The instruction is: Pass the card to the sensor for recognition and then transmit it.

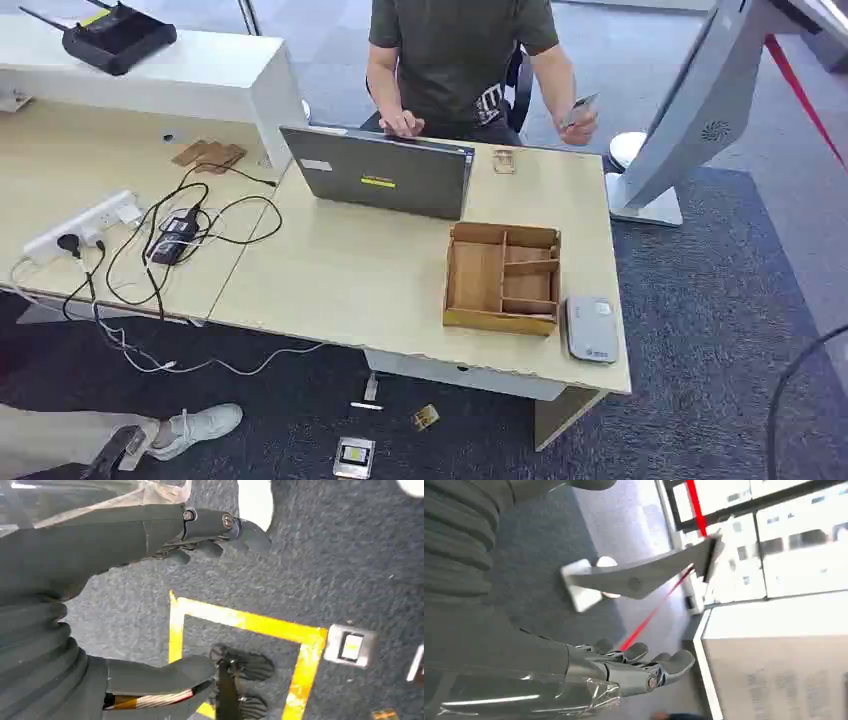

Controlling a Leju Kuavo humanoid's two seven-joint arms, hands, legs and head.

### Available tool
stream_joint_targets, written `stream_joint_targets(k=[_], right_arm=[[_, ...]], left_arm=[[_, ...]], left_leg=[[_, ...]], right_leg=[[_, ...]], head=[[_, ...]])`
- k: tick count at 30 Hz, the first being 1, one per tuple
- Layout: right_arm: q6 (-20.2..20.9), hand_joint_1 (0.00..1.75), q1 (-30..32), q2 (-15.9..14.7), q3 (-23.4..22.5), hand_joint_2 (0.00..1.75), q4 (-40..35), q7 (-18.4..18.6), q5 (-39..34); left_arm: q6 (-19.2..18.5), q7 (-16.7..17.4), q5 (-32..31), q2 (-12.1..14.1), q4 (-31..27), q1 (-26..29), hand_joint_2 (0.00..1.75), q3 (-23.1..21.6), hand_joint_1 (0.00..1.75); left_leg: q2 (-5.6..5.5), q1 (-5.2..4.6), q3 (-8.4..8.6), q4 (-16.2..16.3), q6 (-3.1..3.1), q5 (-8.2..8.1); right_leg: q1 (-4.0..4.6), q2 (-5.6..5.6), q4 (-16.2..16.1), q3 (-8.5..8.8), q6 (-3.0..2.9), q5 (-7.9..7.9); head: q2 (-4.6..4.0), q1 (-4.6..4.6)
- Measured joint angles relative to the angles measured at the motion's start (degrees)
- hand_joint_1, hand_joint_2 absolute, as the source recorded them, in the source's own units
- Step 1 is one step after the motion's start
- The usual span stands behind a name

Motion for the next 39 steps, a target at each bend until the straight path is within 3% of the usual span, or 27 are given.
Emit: stream_joint_targets(k=[9,15,20,26,39], right_arm=[[-10.0,0.00,-12.4,7.5,12.2,1.75,-2.3,-0.7,30.0],[-14.8,0.00,-15.3,12.9,19.9,1.75,-2.3,2.1,42.0],[-18.4,0.00,-16.4,18.0,25.6,1.75,-2.2,6.6,56.3],[-17.9,0.00,-16.9,22.7,31.6,1.75,-1.4,11.7,68.0],[-12.8,0.00,-15.9,27.7,37.2,1.75,0.2,15.3,74.8]], left_arm=[[-1.2,5.2,-0.9,-0.8,0.0,-2.7,1.75,-0.5,0.00],[-1.3,6.4,-1.0,-1.5,0.0,-3.3,1.75,-1.0,0.00],[-0.6,7.3,-0.9,-2.1,0.0,-4.1,1.75,-1.3,0.00],[-0.5,8.7,-0.9,-2.7,0.0,-4.6,1.75,-1.5,0.00],[0.2,9.6,-0.2,-3.5,0.0,-5.0,1.75,-1.7,0.00]], left_leg=[[0.00,0.09,-0.19,0.0,-0.11,0.11],[-0.01,0.18,-0.26,0.0,-0.15,0.14],[0.00,0.19,-0.24,0.0,-0.15,0.14],[0.00,0.22,-0.27,0.0,-0.16,0.15],[0.00,0.22,-0.28,0.0,-0.17,0.15]], right_leg=[[0.05,-0.01,0.1,-0.20,-0.09,0.10],[0.15,-0.02,0.1,-0.27,-0.10,0.11],[0.16,-0.01,0.1,-0.29,-0.12,0.12],[0.19,-0.02,0.1,-0.33,-0.13,0.12],[0.19,-0.01,0.1,-0.37,-0.13,0.12]], head=[[0.00,0.02],[0.00,0.09],[0.00,0.04],[0.00,0.02],[0.00,0.04]])
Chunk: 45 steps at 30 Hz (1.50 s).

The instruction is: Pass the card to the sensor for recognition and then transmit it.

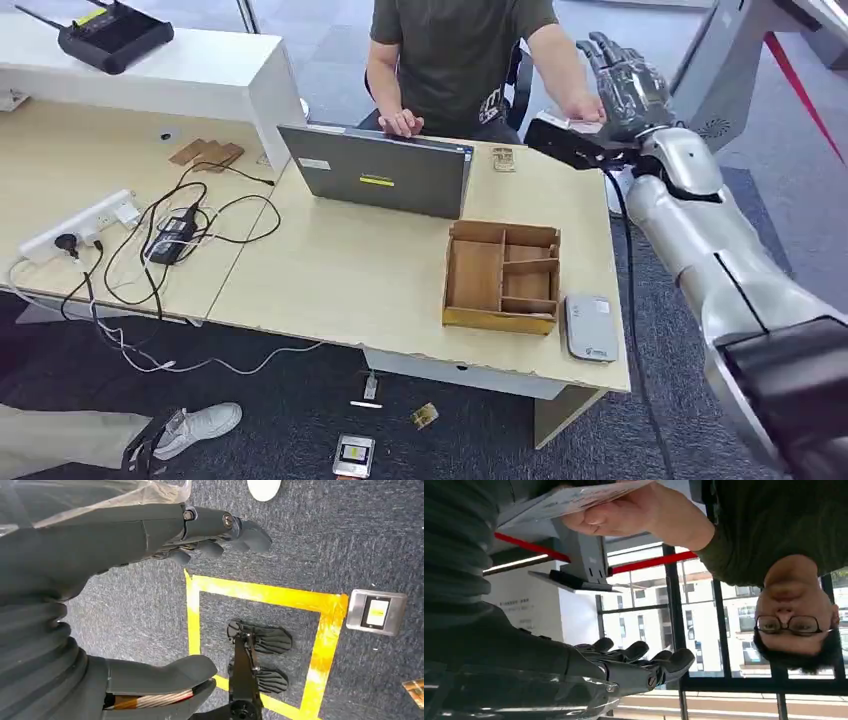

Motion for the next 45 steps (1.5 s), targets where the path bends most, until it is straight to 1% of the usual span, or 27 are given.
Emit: stream_joint_targets(k=[1,2,3,4,11,20,23,27,31,34,36,41,45], right_arm=[[0.2,1.17,0.2,0.1,0.2,1.75,0.1,0.0,0.1],[0.5,1.17,0.4,0.3,0.3,1.75,0.2,0.1,0.3],[0.7,1.64,0.6,0.3,0.4,1.75,0.2,0.1,0.4],[1.0,1.73,0.7,0.4,0.6,1.75,0.2,0.3,0.5],[4.0,1.75,1.2,0.4,1.2,1.75,0.9,1.8,1.6],[6.3,1.75,1.4,0.3,1.7,1.75,1.6,2.8,2.1],[8.2,1.75,1.4,0.3,1.8,1.75,1.8,4.0,2.4],[9.2,1.75,1.4,0.2,1.8,1.75,2.1,4.7,2.5],[8.9,1.75,1.5,-0.1,1.8,1.75,2.1,4.4,1.5],[7.4,1.75,1.6,-0.6,0.6,1.75,2.1,2.6,-1.0],[6.7,1.75,1.6,-1.0,-0.2,1.75,2.1,2.1,-2.1],[5.7,1.75,2.2,-3.0,-3.3,1.75,2.0,2.0,-3.4],[4.9,1.75,4.4,-5.2,-6.1,1.75,2.0,2.0,-4.1]], left_arm=[[0.1,-0.1,0.0,0.0,0.0,0.0,1.75,0.0,0.00],[0.1,-0.2,0.0,-0.1,0.0,0.0,1.75,0.0,0.00],[0.1,-0.2,0.0,-0.1,0.0,0.0,1.75,0.0,0.00],[0.1,-0.2,0.0,-0.1,0.0,0.0,1.75,0.0,0.00],[0.4,-0.2,-0.1,-0.2,0.0,0.0,1.75,0.0,0.00],[0.6,-0.4,0.0,-0.4,0.0,-0.1,1.75,0.0,0.00],[0.6,-0.6,0.0,-0.4,0.0,-0.1,1.75,0.0,0.00],[0.6,-0.7,0.1,-0.4,0.0,-0.1,1.75,0.0,0.00],[0.6,-0.9,0.3,-0.4,0.0,-0.1,1.75,0.0,0.00],[0.8,-1.4,0.5,-0.4,0.0,0.1,1.75,0.0,0.00],[0.9,-1.6,0.9,-0.4,0.0,0.3,1.75,0.0,0.00],[1.0,-2.4,1.6,-0.3,0.0,1.2,1.75,0.0,0.00],[1.0,-3.0,2.5,0.1,0.0,2.1,1.75,0.1,0.00]], left_leg=[[-0.01,0.00,0.00,0.0,0.00,0.00],[-0.01,0.00,0.00,0.0,0.00,0.00],[-0.01,0.00,0.00,0.0,0.00,0.00],[0.00,0.00,0.00,0.0,0.00,0.00],[0.01,0.00,0.01,0.0,0.00,0.00],[0.02,0.00,0.00,0.0,0.00,0.00],[0.02,0.00,0.00,0.0,0.00,0.00],[0.02,0.00,0.00,0.0,0.00,0.00],[0.02,0.00,-0.01,0.0,0.00,0.00],[0.02,0.00,-0.01,0.0,0.00,0.00],[0.00,0.00,-0.01,0.0,0.00,0.00],[0.01,0.00,-0.02,0.0,0.00,-0.01],[0.01,0.00,-0.01,0.0,0.01,-0.01]], right_leg=[[0.00,0.00,0.0,0.00,0.00,0.00],[0.00,0.00,0.0,0.00,0.00,0.00],[0.00,0.00,0.0,0.00,0.00,0.00],[0.00,0.00,0.0,0.00,0.00,0.00],[0.00,0.00,0.0,-0.01,-0.01,0.01],[0.00,0.00,0.0,-0.02,-0.02,0.01],[0.00,0.00,0.0,-0.02,-0.02,0.01],[0.00,0.00,0.0,-0.02,-0.02,0.01],[0.00,0.00,0.0,-0.02,-0.02,0.01],[0.00,0.00,0.0,-0.03,-0.02,0.01],[0.00,0.00,0.0,-0.03,-0.02,0.01],[0.00,0.00,-0.1,-0.02,-0.02,0.01],[0.00,0.00,-0.1,-0.01,-0.01,0.02]], head=[[0.00,0.00],[0.00,0.00],[0.00,0.00],[0.00,0.02],[0.00,0.00],[0.00,0.00],[0.00,0.00],[0.00,0.00],[0.00,0.00],[0.00,0.00],[0.00,0.00],[0.00,0.02],[0.00,0.00]])
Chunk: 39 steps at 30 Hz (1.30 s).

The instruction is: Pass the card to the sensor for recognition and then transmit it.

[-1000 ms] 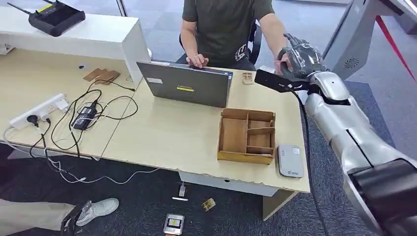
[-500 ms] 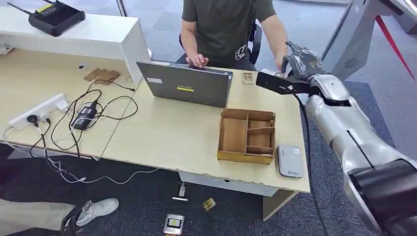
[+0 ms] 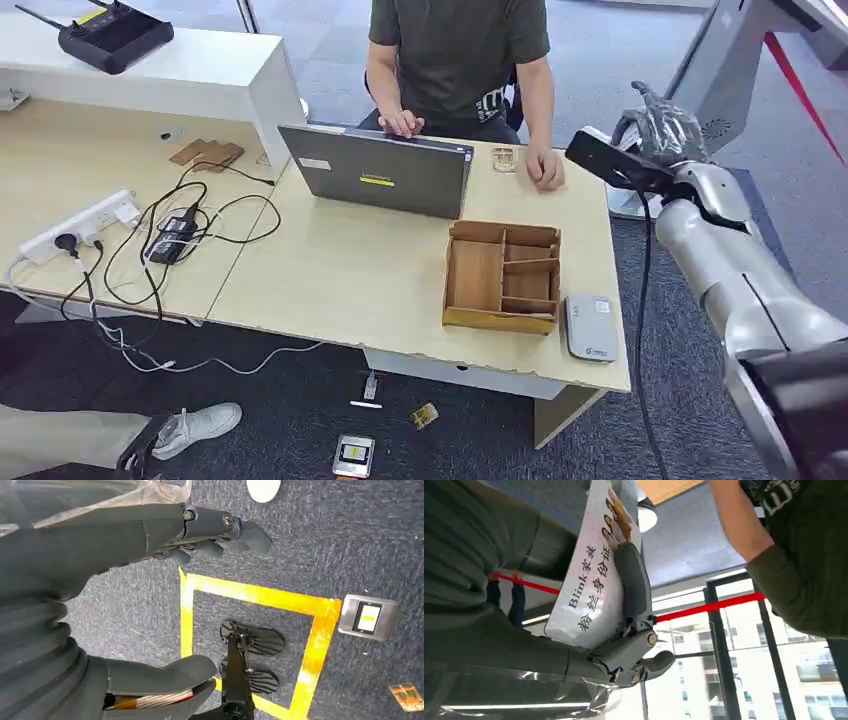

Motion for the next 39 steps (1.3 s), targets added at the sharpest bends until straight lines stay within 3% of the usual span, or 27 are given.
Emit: stream_joint_targets(k=[11,26,39], right_arm=[[0.6,1.75,9.0,-5.5,-5.9,1.75,0.0,0.3,-0.1],[0.7,1.75,16.5,-6.1,-8.2,1.75,-1.1,-0.3,1.2],[3.8,1.75,20.9,-6.3,-10.2,1.75,-2.1,0.1,4.1]], left_arm=[[-0.1,-0.3,1.1,1.1,0.0,1.6,1.75,0.5,0.00],[-0.5,-1.1,1.4,1.6,0.0,2.8,1.75,1.3,0.00],[-0.5,-1.5,1.5,1.6,0.0,3.1,1.75,1.5,0.00]], left_leg=[[-0.03,0.01,-0.03,0.0,0.00,-0.02],[-0.02,0.06,-0.03,0.0,0.00,-0.02],[-0.02,0.07,-0.03,0.0,0.00,-0.02]], right_leg=[[0.00,0.01,0.0,-0.01,0.00,0.00],[0.03,0.00,0.0,0.00,-0.01,-0.01],[0.03,0.00,0.0,-0.01,-0.02,-0.01]], head=[[0.00,0.00],[0.00,0.00],[0.00,-0.02]])
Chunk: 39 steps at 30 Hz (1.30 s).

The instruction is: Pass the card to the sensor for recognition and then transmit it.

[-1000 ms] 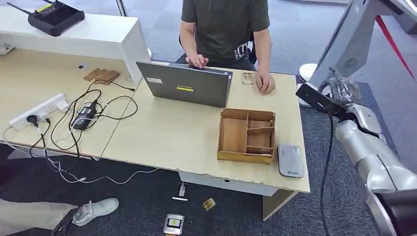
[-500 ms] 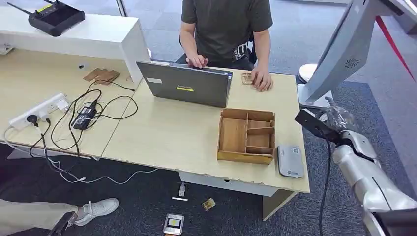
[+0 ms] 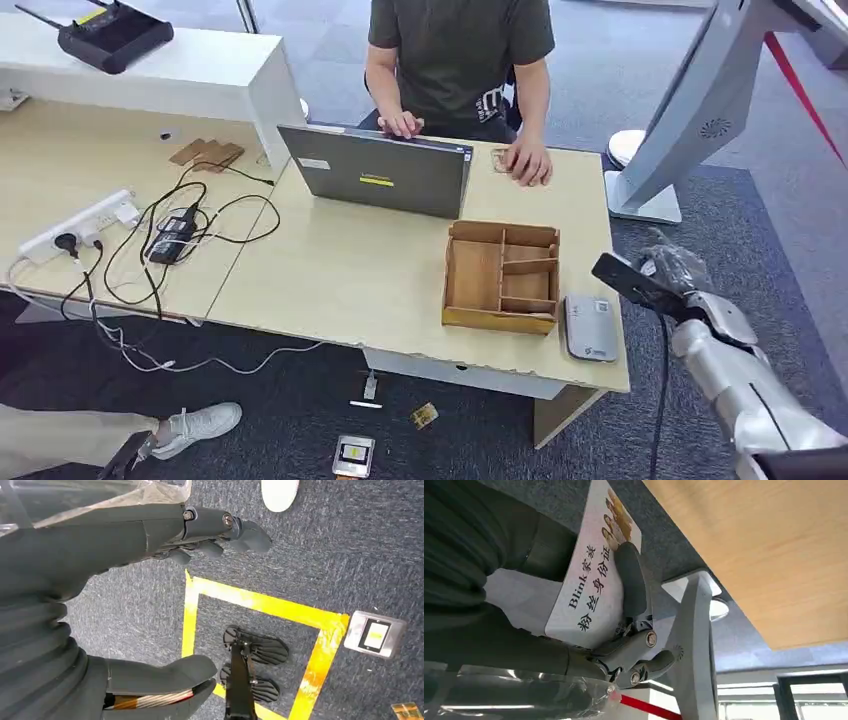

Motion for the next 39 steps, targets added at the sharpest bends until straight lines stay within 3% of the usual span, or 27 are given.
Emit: stream_joint_targets(k=[15,26,30,34,36,39], right_arm=[[0.0,1.75,5.8,-1.5,-3.1,1.75,-0.4,-0.3,0.3],[-4.1,1.75,6.5,-1.9,-6.6,1.75,-2.1,-2.6,0.6],[-6.1,1.75,6.2,-2.0,-7.9,1.75,-3.9,-4.4,0.9],[-5.2,1.75,5.2,-1.7,-9.2,1.75,-7.0,-6.0,1.5],[-4.1,1.75,5.2,-0.9,-9.5,1.75,-8.8,-6.0,1.7],[-2.8,1.75,8.9,-0.1,-9.8,1.75,-13.0,-5.3,1.7]], left_arm=[[-0.2,-0.4,-1.7,0.5,0.0,0.1,1.75,0.1,0.00],[1.1,-3.9,-4.9,0.6,0.0,0.2,1.75,-0.3,0.00],[1.3,-7.3,-5.7,0.8,0.0,0.8,1.75,-0.6,0.00],[1.0,-12.8,-6.2,0.8,0.1,1.9,1.75,-0.9,0.00],[1.4,-12.9,-6.9,0.6,0.1,1.4,1.75,-1.2,0.00],[-1.2,-13.1,-7.5,1.1,0.1,1.4,1.75,-1.7,0.00]], left_leg=[[0.00,-0.01,0.00,0.0,0.00,0.00],[0.00,0.00,-0.03,0.0,0.00,0.00],[-0.01,-0.01,-0.03,0.0,0.00,0.00],[0.02,0.00,-0.02,0.0,0.00,0.00],[-0.05,0.03,0.00,0.0,-0.01,0.01],[-0.19,0.14,0.03,0.0,-0.03,0.00]], right_leg=[[0.00,0.00,0.0,0.00,0.00,0.00],[0.00,0.00,0.0,0.00,0.00,0.00],[0.00,0.00,0.0,0.00,-0.01,0.00],[0.00,0.01,0.0,-0.03,-0.01,0.00],[0.00,-0.03,0.0,0.00,-0.03,-0.02],[0.20,-0.21,0.0,0.14,-0.08,-0.07]], head=[[0.00,0.02],[0.00,0.02],[0.00,0.02],[0.00,0.02],[0.00,0.00],[0.00,0.06]])
